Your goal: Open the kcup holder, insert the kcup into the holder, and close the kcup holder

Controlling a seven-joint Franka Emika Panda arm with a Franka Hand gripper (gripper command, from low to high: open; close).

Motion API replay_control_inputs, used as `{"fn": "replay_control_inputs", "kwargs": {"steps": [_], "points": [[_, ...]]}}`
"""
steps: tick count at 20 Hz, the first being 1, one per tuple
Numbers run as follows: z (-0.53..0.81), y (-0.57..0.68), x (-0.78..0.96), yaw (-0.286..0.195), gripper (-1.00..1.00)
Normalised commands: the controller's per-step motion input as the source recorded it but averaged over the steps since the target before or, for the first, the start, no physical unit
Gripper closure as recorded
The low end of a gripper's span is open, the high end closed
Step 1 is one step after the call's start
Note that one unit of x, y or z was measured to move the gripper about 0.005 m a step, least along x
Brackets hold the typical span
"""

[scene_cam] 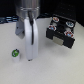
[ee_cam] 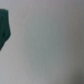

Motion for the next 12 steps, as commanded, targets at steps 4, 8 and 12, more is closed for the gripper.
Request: {"fn": "replay_control_inputs", "kwargs": {"steps": [4,8,12], "points": [[-0.18,-0.5,-0.46,-0.251,-1.0],[-0.26,-0.49,-0.46,-0.255,-1.0],[-0.33,-0.42,-0.37,-0.263,-1.0]]}}
